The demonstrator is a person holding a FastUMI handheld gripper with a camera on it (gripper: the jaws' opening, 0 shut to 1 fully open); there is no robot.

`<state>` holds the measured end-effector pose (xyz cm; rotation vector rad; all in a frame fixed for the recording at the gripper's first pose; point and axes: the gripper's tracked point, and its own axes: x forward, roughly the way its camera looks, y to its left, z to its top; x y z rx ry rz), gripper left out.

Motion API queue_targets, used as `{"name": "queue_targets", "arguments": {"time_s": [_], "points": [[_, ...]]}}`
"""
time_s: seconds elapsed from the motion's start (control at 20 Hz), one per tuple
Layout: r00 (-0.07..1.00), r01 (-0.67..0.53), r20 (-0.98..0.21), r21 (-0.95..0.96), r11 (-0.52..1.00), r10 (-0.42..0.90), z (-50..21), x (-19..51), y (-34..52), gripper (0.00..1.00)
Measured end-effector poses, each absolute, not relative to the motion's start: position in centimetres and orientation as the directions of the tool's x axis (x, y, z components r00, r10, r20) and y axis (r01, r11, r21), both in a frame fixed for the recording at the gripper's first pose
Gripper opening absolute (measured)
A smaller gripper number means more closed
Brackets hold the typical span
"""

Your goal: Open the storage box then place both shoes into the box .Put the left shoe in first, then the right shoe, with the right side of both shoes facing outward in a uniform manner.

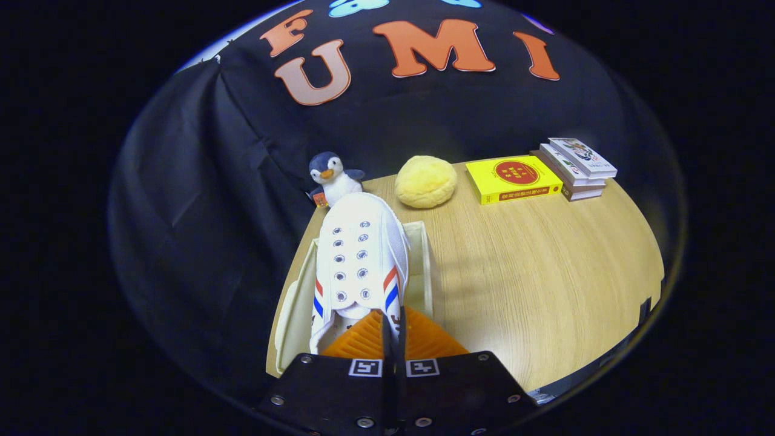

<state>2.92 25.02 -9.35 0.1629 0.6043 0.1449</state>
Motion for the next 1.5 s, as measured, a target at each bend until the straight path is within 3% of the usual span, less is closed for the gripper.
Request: {"name": "queue_targets", "arguments": {"time_s": [0.3,0.5,0.8,0.85,0.9,1.5], "points": [[0.764,0.000,-0.645,0.053,0.999,0.034,-14.9,3.2,24.2,0.00],[0.744,-0.050,-0.666,0.026,0.998,0.055,-16.3,3.2,25.9,0.04],[0.840,-0.069,-0.535,0.071,0.995,0.096,-9.6,4.0,25.0,0.66],[0.853,-0.063,-0.514,0.077,0.995,0.093,-8.5,4.1,24.2,0.91],[0.865,-0.051,-0.494,0.083,0.995,0.086,-7.5,4.3,23.1,0.98],[0.950,0.061,-0.311,0.064,0.996,-0.038,0.4,4.3,5.2,0.99]]}}
